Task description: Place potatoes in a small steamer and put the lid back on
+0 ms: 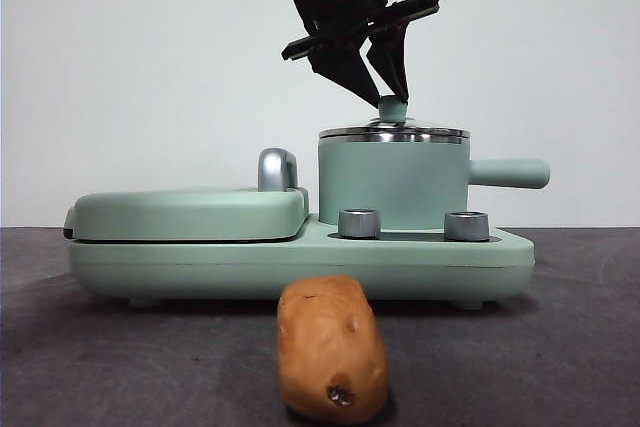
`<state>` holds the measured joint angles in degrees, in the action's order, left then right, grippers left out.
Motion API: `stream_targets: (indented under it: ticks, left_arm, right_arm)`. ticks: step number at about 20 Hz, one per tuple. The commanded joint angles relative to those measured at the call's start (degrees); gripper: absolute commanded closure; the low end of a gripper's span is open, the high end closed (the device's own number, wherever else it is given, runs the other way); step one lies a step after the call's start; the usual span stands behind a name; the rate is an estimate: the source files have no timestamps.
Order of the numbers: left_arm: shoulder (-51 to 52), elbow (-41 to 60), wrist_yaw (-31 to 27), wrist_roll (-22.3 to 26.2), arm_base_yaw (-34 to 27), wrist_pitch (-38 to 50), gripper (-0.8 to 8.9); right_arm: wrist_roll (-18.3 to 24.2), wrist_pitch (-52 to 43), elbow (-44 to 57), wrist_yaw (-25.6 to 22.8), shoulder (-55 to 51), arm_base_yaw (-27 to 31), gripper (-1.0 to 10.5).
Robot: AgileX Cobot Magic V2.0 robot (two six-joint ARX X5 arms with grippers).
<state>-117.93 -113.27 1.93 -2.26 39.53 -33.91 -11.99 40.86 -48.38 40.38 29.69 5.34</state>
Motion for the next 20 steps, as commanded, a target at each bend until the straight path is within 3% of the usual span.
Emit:
stream_targets:
  ticks: [1,6,14,20]
  left_arm:
    - [-1.8,-1.7,0.7,0.5,0.7,0.5,7.93]
    - [-1.5,-2.9,-0.9,1.1,0.6,-0.3,7.98]
    - [7.6,-7.1,-0.9,2.5,-2.4,-13.0,7.97]
    - [9.6,-7.0,0.3,2.8,-3.2,-13.0,7.99]
  right_arm:
    - [0.4,0.0,-0.8,0.2,0.2,0.0,4.6]
    - [0.3,-0.1,-0.8,0.1,0.1,0.0,4.6]
    - [0.4,-0.1,-0.8,0.1,0.2,0.0,4.6]
    - [0.4,-0.1,-0.8,0.1,0.2,0.0,4.6]
